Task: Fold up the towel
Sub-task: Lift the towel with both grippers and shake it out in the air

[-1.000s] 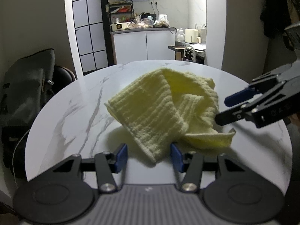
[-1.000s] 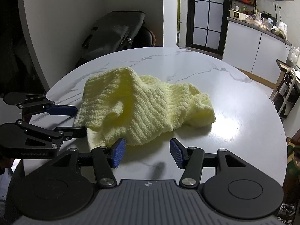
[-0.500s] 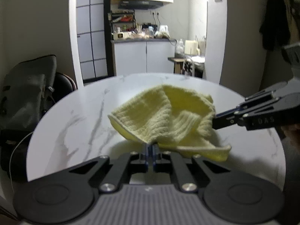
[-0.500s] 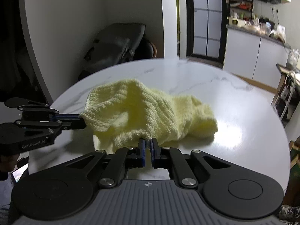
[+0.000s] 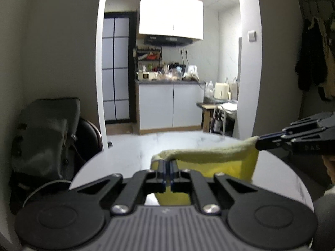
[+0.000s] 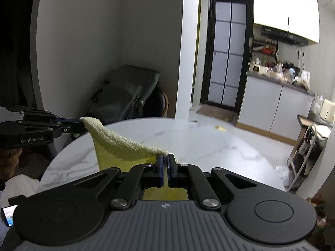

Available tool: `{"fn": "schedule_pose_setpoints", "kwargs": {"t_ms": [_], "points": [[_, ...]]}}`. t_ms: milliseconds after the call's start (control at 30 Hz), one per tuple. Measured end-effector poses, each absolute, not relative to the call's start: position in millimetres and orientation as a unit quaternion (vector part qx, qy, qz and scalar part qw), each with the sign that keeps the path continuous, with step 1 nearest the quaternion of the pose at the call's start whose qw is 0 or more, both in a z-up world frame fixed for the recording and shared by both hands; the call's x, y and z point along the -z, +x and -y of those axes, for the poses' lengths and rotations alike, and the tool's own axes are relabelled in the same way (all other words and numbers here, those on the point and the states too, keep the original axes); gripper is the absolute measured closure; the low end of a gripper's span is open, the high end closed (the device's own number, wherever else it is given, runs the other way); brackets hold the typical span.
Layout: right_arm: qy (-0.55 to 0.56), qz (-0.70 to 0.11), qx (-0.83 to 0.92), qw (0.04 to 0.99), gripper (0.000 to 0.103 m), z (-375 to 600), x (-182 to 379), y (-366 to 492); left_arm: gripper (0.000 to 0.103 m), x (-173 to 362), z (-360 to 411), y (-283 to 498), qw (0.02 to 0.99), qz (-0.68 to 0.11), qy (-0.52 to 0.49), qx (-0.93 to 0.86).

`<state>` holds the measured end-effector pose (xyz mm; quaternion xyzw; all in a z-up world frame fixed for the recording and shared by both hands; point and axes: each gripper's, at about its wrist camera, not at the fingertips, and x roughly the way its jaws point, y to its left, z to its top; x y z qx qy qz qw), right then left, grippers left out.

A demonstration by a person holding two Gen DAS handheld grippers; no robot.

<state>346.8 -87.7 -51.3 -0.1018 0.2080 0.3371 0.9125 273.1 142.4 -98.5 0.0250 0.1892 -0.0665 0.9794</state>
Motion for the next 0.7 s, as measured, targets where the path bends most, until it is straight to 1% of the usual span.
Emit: {"fn": "schedule_pose_setpoints", "kwargs": {"t_ms": [133,400,700], "points": [[-0.107,-0.183,-0.336,0.917,0.100,86.8,30.4,347.9,0.099,80.0,-141.6,243.7,0.982,-0.176,0.025,0.067],[-0.117,-0.127,-0.328,0.929,0.100,87.9,-9.8,342.6,0.099,39.2,-128.2,166.2,0.989,-0.122,0.047,0.074],[-0.120,-0.066,-0.327,0.935,0.100,93.5,-46.2,326.1,0.099,12.5,-122.7,75.8,0.993,-0.073,0.053,0.075]]}}
